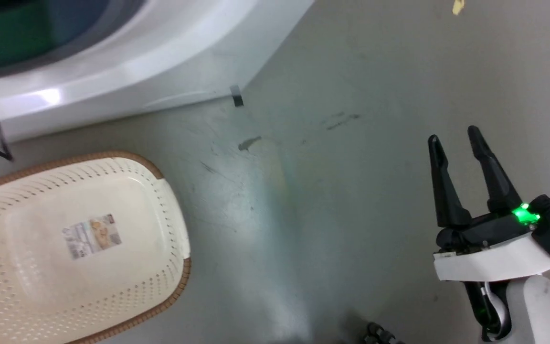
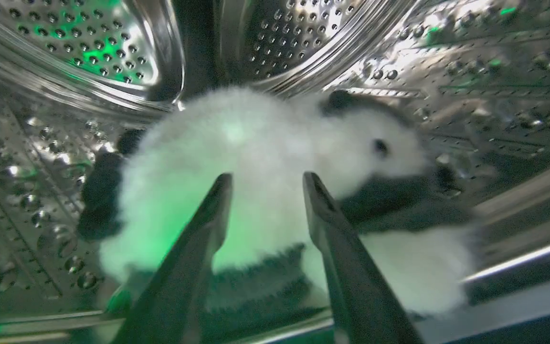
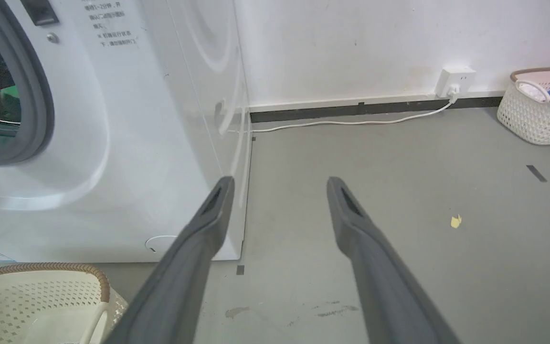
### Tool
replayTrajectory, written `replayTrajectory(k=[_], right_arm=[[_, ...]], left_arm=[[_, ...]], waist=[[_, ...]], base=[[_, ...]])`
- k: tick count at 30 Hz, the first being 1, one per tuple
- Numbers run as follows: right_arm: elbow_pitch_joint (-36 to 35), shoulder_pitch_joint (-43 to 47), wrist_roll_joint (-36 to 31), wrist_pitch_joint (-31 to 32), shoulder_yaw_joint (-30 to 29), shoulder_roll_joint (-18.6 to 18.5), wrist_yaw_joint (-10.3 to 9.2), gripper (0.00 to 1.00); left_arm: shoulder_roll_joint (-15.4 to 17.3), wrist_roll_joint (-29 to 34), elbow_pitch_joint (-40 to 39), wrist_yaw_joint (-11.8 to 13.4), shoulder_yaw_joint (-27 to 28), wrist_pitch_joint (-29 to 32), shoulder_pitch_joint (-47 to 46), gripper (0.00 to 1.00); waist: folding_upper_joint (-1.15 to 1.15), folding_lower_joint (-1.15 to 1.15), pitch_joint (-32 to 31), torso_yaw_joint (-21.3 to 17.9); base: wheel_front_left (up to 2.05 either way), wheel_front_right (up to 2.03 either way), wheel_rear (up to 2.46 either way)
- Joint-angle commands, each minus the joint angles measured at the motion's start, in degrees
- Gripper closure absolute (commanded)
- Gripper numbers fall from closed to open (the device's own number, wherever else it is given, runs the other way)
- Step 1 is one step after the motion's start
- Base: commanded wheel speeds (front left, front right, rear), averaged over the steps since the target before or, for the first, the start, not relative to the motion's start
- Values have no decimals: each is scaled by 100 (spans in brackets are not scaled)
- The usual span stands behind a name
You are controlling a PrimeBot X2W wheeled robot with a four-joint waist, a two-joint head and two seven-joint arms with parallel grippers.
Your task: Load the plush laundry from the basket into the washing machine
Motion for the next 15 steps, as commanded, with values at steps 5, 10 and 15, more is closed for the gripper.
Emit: replayTrajectory(k=[5,10,15], right_arm=[[14,28,-340,-26,-273,4,-5,0],[-15,186,-671,-26,-474,4,-5,0],[-4,472,-946,-26,-695,4,-5,0]], left_arm=[[-516,-395,289,77,126,-978,689,0],[-914,-493,315,65,40,-2049,1479,0],[-1220,-621,94,93,38,-2398,2415,0]], waist=[[0,0,-781,427],[0,0,-1558,820],[0,0,-2309,1241]], base=[[0,0,0],[0,0,0],[0,0,0]])
